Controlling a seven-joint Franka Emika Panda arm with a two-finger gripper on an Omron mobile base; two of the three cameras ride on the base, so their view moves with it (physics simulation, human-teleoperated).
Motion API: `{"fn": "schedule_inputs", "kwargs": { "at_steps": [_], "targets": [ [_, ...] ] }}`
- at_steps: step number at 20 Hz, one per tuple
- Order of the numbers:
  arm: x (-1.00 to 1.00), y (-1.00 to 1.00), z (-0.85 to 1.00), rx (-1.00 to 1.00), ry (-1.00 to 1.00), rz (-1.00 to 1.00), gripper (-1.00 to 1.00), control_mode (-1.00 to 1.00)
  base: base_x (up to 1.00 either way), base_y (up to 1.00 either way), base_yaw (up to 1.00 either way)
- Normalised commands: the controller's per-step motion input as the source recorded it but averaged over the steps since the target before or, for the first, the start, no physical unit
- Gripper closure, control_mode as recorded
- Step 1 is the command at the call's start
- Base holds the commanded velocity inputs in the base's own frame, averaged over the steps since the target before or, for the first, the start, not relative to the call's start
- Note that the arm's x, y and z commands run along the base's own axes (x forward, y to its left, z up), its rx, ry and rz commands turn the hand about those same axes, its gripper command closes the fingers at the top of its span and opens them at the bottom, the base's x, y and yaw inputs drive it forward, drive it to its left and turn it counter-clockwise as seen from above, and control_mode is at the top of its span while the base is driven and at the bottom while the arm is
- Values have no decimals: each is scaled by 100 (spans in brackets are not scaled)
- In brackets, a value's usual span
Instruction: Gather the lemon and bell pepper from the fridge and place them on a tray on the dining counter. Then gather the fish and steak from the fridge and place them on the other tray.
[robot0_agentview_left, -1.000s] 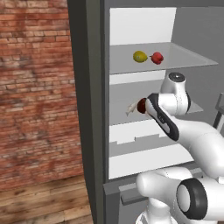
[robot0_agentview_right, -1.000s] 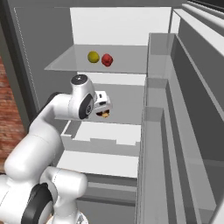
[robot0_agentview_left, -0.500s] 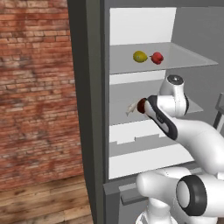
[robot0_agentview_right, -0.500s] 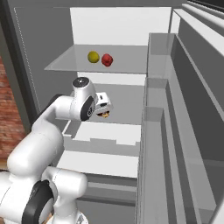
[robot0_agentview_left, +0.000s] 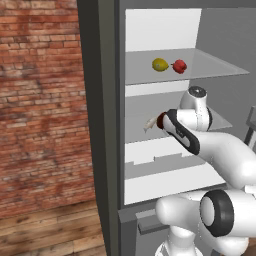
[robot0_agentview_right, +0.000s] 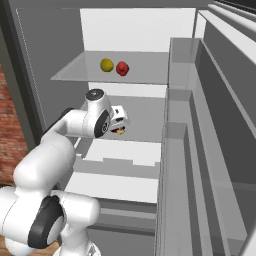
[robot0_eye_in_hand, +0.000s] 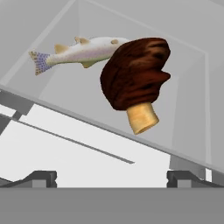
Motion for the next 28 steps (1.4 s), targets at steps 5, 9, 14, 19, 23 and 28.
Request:
{"fn": "schedule_inputs", "kwargs": {
  "at_steps": [5, 9, 14, 19, 23, 28],
  "targets": [
    [21, 0, -10, 0, 0, 1, -100, -100, 0, 0, 0],
    [19, 0, -10, 0, 0, 0, -100, -100, 0, 0, 0],
    [16, 0, -11, 0, 0, 0, -100, -100, 0, 0, 0],
    [21, -1, -7, 0, 0, 1, -100, -100, 0, 0, 0],
    [28, -5, -6, 0, 0, 0, -100, -100, 0, 0, 0],
    [25, -5, -7, 0, 1, 0, -100, -100, 0, 0, 0]
  ]
}}
